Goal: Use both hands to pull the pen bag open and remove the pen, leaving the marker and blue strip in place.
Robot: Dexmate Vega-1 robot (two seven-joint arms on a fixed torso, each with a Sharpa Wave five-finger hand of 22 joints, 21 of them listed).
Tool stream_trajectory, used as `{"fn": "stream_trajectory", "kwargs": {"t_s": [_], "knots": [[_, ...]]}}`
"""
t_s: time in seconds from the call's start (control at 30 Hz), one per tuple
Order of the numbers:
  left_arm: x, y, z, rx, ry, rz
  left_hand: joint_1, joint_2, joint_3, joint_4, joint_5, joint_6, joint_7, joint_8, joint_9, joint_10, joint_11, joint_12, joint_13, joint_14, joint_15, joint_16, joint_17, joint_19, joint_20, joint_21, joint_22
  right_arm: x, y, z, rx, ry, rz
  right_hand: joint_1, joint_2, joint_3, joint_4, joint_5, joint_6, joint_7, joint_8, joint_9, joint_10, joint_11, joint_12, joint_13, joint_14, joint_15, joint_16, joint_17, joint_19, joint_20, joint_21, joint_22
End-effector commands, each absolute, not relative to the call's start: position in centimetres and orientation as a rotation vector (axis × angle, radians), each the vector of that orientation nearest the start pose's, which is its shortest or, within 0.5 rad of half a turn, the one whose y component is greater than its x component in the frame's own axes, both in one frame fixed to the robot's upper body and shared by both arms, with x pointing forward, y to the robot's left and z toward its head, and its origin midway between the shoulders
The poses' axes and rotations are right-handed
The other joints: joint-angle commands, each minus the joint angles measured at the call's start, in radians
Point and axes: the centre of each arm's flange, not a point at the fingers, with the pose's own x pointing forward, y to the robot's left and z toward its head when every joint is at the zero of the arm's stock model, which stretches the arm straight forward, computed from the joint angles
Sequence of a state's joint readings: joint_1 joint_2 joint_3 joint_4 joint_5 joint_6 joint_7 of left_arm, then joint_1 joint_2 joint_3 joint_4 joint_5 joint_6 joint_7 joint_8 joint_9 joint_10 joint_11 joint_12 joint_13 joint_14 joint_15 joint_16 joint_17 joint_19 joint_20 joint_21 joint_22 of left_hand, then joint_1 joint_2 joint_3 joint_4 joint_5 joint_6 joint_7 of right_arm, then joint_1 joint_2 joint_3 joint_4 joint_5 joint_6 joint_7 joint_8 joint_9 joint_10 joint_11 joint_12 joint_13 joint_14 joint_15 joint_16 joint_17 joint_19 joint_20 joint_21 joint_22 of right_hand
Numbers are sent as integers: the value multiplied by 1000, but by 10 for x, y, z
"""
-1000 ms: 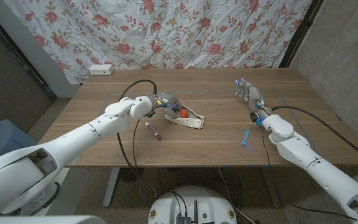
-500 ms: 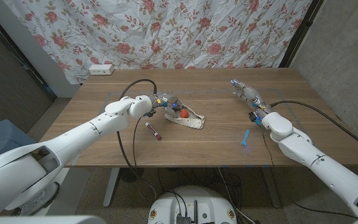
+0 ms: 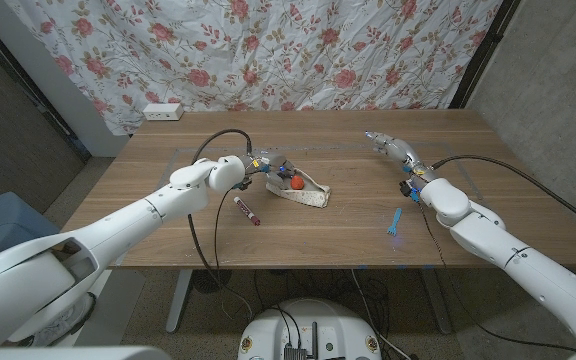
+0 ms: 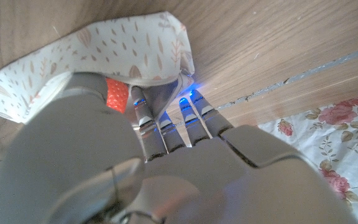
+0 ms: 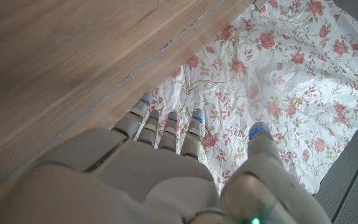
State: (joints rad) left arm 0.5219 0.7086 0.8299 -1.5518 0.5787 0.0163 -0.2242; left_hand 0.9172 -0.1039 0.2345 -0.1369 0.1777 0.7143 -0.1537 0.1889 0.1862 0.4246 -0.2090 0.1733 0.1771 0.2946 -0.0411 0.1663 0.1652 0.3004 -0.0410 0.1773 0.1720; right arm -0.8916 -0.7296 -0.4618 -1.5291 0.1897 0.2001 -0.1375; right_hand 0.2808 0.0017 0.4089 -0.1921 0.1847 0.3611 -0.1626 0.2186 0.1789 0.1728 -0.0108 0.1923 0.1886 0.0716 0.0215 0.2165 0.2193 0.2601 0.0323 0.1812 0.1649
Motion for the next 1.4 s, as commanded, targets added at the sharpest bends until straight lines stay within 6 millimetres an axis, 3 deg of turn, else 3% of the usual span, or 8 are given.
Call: {"fn": "stream_trajectory", "kwargs": {"t_s": [0.03, 0.3, 0.77, 1.4], "knots": [[643, 160, 2, 1572, -560, -318, -10, 2, -3, -2, 2, 2, -9, 5, 0, -10, 0, 1, 2, -10, -107, 2, 4, -3, -2, -1, 0, 606, -268, -17, -717, -664, 115, 29, -9, 10, 0, -2, 23, 0, 11, 7, 0, -3, -1, 2, -1, 3, -3, 1, 5, 2, 2, 2], [644, 162, 0, 1556, -557, -318, -14, 3, -4, -2, 2, -1, -10, 4, 0, -16, 1, 1, 2, -18, -105, 3, 3, -7, 0, 1, 0, 600, -259, -12, -796, -686, 109, 68, -20, 18, 0, -1, 48, -4, 22, 9, -2, -6, -1, 3, -2, 3, -4, -2, 1, 3, 1, 2], [644, 160, -1, 1542, -562, -327, -21, 5, -7, -1, 1, -6, -8, 3, 0, -22, 3, 4, 2, -22, -103, 6, 3, -12, 0, 3, -1, 590, -241, -6, -896, -734, 112, 182, -61, 37, 1, 2, 138, 2, 63, 16, 9, -6, 2, 4, 4, 3, -2, -7, 5, 3, 5, 2], [645, 159, -1, 1537, -571, -336, -31, 10, -9, 2, 0, -8, -6, 3, -1, -20, 6, 8, 2, -23, -102, 8, 3, -17, 1, 4, -1, 584, -210, 9, -1117, -797, 183, 245, -79, 46, 5, -1, 146, -20, 69, 19, -10, -7, -5, 4, -6, 18, -4, -6, -5, 14, 2, 2]]}}
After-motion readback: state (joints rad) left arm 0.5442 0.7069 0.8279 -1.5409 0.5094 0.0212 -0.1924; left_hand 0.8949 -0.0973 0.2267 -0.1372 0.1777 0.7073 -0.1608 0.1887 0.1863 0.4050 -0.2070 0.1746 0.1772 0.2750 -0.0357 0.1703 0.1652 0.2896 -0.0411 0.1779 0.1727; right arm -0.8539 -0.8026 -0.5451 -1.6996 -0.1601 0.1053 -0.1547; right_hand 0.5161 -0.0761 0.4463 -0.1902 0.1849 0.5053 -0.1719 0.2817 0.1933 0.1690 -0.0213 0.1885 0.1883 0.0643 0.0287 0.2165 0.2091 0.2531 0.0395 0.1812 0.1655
